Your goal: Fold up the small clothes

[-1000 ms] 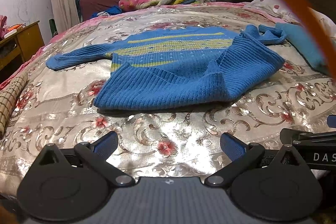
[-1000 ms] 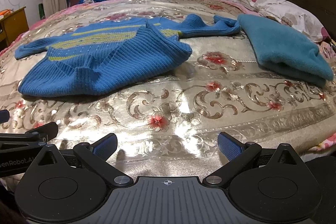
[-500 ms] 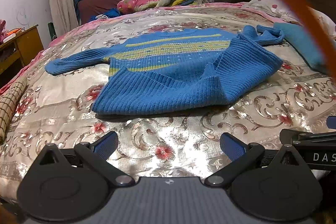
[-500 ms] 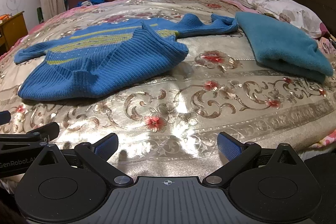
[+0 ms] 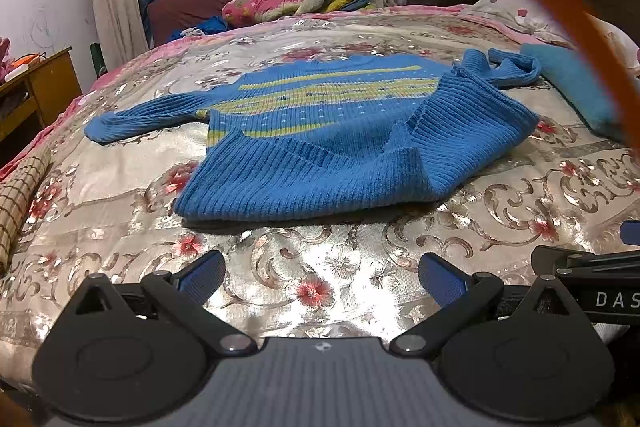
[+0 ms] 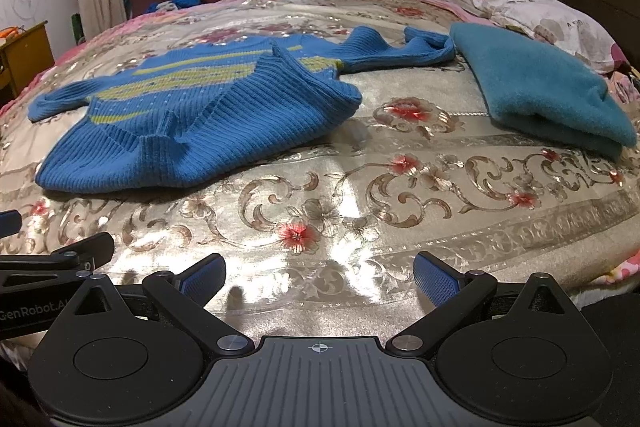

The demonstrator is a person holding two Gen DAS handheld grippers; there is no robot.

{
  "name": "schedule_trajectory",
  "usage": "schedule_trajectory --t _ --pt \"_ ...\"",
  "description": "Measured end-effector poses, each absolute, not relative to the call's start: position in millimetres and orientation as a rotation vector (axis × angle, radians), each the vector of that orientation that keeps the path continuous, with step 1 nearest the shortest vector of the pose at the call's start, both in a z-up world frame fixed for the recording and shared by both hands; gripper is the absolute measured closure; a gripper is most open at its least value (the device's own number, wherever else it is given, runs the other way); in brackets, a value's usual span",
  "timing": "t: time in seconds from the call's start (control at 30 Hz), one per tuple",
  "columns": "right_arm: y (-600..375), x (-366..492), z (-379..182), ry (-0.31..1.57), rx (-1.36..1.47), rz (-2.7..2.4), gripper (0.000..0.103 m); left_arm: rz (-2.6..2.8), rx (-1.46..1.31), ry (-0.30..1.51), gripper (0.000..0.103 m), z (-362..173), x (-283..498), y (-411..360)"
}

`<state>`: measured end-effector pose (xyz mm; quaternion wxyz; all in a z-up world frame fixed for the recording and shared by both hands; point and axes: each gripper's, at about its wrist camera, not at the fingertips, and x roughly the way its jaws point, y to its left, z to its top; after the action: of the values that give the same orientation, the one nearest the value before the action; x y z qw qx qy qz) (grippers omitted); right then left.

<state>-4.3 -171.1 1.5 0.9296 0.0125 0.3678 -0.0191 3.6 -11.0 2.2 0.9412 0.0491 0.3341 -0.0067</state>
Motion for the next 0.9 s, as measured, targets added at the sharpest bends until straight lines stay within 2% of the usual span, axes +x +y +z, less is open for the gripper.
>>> schedule_trajectory --t 0.9 --pt "-161 17 16 0.731 0.026 0.043 0.009 -0.029 0.065 0.635 0.000 15 20 10"
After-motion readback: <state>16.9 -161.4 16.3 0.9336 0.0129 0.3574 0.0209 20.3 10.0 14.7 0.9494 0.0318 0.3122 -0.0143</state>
